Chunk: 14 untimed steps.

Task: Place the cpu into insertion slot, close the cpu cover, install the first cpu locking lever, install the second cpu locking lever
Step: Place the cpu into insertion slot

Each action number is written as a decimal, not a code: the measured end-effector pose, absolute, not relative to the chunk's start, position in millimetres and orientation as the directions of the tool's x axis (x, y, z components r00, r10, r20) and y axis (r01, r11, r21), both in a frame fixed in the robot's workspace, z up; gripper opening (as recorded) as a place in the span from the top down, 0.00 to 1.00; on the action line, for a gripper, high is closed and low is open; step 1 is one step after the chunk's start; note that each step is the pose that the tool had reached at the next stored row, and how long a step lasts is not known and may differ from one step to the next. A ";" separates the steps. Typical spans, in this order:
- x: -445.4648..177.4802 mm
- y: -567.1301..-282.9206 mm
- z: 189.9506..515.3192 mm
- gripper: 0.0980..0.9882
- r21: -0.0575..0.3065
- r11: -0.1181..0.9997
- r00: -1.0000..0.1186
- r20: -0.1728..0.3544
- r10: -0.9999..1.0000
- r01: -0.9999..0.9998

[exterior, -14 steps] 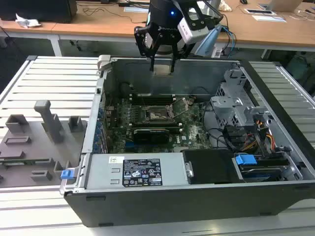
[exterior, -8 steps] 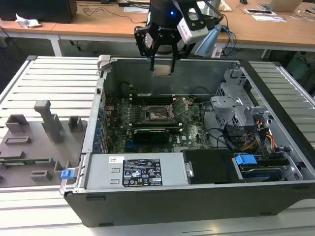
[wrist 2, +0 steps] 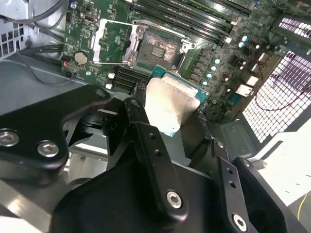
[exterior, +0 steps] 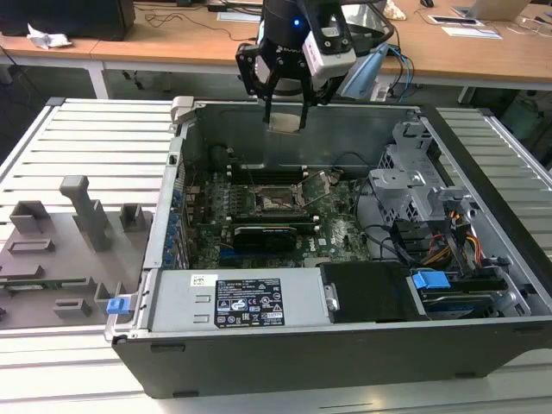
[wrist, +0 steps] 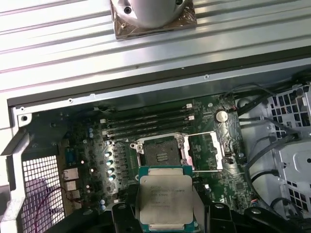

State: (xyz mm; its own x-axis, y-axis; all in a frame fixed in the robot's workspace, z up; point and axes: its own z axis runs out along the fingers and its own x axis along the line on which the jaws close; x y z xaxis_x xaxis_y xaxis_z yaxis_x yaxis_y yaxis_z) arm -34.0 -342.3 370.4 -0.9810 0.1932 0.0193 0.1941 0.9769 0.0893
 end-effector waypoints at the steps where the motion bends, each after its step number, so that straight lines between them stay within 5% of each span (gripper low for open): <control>1: -34.0 -342.3 370.4 0.52 0.089 0.975 -0.979 0.019 0.201 0.202; 14: -34.1 -342.3 370.3 0.52 0.089 0.941 -0.945 0.019 0.327 0.328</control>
